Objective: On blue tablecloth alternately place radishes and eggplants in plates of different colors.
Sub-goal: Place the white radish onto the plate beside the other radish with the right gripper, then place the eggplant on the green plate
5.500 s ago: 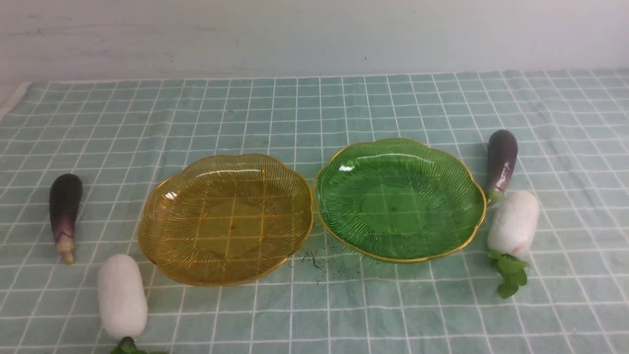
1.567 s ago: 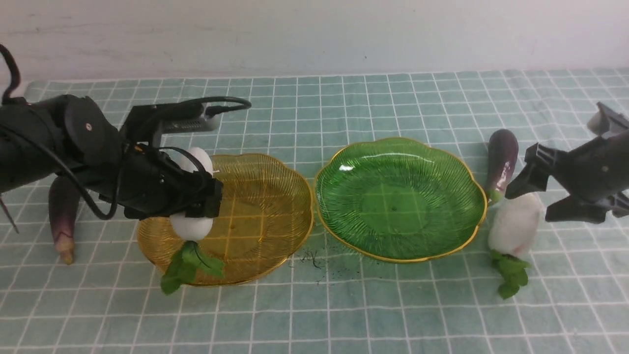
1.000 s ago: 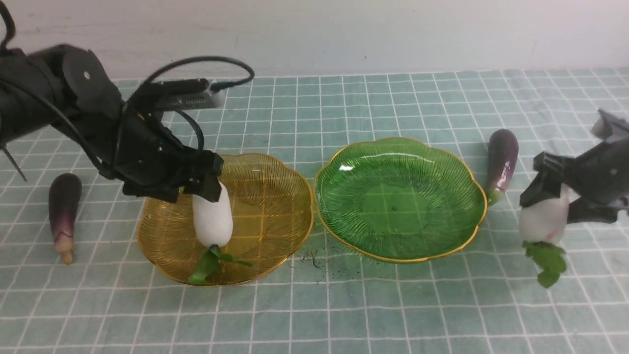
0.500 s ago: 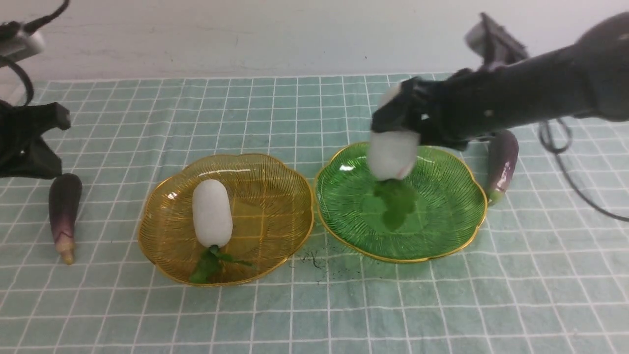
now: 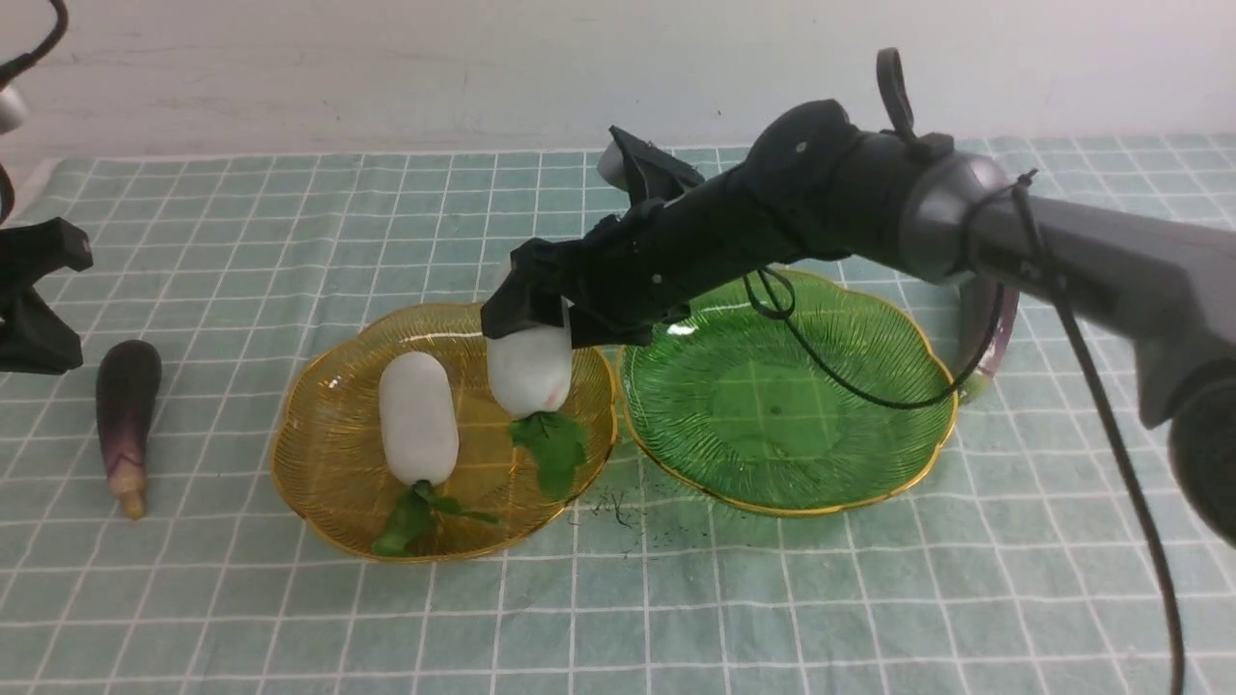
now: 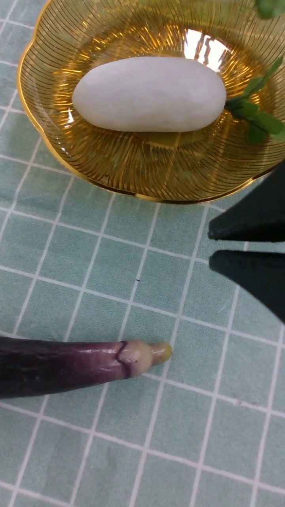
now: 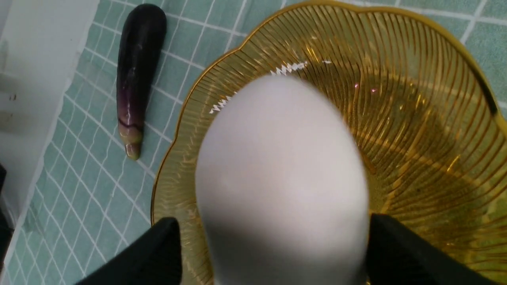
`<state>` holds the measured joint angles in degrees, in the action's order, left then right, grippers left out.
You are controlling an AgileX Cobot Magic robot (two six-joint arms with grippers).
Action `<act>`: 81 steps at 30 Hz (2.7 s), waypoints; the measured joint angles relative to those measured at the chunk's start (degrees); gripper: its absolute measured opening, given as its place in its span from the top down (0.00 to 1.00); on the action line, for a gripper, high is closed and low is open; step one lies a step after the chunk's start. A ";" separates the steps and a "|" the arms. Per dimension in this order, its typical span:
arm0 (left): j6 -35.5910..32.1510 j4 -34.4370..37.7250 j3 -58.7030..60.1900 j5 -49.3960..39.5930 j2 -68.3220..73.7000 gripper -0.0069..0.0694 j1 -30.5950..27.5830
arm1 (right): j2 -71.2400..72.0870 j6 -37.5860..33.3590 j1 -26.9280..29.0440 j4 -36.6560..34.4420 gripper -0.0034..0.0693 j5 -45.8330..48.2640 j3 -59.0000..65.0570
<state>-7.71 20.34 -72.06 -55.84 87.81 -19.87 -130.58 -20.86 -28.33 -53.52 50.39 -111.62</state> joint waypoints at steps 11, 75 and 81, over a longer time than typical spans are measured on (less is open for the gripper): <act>-1.44 -5.91 0.00 4.08 3.39 0.50 -0.31 | 1.27 5.51 4.15 13.13 0.12 16.15 -11.89; -1.42 9.13 -19.02 23.76 31.64 0.23 49.71 | -9.41 19.90 31.58 35.22 0.29 20.82 -13.54; -1.42 7.78 -19.63 17.65 29.43 0.41 48.67 | -6.96 20.86 31.61 37.46 0.51 20.88 -13.60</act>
<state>-9.12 28.12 -91.70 -38.19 117.24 28.80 -137.55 0.00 3.29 -16.06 71.27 -125.22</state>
